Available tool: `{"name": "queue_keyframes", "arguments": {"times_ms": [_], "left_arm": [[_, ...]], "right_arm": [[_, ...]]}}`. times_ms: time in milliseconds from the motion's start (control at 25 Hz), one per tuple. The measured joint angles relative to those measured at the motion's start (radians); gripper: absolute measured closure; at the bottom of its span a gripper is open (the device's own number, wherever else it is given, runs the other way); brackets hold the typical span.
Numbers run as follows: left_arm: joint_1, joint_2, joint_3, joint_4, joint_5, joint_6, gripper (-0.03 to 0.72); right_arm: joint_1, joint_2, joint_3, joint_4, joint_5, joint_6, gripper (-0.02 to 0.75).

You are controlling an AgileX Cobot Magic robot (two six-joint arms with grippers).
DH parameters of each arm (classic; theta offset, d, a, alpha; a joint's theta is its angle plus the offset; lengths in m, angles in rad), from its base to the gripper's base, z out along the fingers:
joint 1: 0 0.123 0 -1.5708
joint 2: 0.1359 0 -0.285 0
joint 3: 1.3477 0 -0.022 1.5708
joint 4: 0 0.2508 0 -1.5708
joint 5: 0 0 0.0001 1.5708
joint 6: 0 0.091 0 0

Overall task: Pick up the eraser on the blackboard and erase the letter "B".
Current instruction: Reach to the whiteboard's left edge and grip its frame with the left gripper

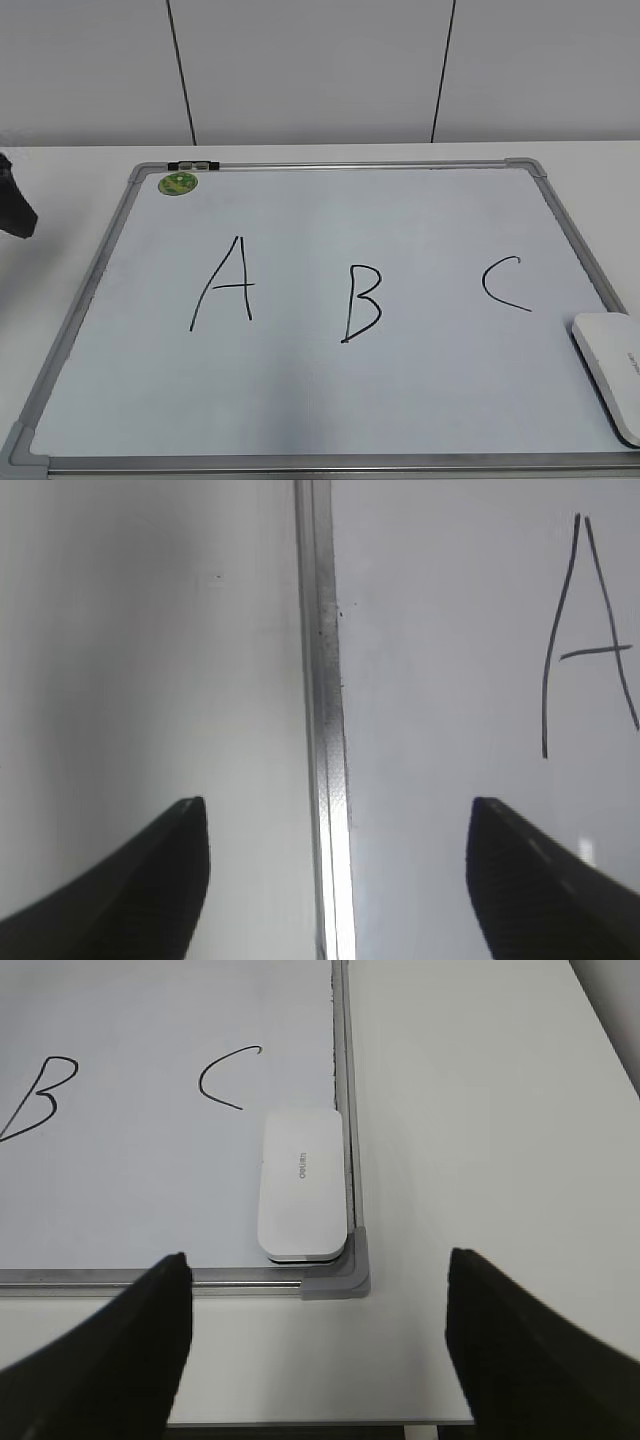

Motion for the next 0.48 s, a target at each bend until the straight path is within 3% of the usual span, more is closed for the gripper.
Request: {"name": "queue_keyframes", "arguments": {"times_ms": [320,480], "left_arm": [[0.0,0.21,-0.091,-0.006,0.04,0.023,0.103],[0.0,0.288,-0.13,-0.012,0.04,0.039,0.151]], "right_arm": [[0.0,0.0,0.0,0.0,0.0,0.0,0.151],[0.0,0.0,0.0,0.0,0.0,0.0,0.151]]}}
